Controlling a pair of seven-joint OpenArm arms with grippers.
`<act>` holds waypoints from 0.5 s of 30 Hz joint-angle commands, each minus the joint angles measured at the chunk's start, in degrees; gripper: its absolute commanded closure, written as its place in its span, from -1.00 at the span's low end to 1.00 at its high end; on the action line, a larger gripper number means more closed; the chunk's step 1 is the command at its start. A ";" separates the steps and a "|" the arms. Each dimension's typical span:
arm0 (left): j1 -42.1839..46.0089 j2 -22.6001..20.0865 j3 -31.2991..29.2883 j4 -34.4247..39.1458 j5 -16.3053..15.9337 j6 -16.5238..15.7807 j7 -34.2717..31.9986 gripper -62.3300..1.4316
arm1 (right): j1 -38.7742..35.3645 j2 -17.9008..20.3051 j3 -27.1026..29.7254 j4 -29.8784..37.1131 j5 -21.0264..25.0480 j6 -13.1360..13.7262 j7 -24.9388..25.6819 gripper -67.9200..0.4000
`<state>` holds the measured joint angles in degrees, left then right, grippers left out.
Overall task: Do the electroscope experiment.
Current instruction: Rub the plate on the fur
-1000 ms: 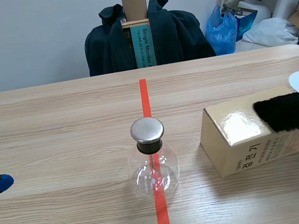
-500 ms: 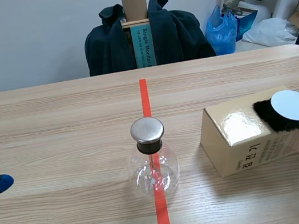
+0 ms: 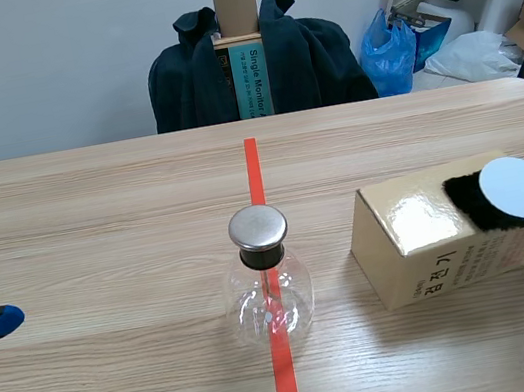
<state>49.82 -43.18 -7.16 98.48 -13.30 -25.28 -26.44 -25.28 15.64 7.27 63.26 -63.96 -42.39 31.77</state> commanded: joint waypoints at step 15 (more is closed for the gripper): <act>-0.02 0.28 -0.17 0.59 -0.57 0.13 -0.98 -1.00 | 1.16 0.15 2.29 0.44 -1.92 -2.47 -3.04 0.97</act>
<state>49.82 -43.18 -7.16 98.48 -13.30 -25.28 -26.44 -25.06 14.63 8.82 63.26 -66.48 -42.33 29.85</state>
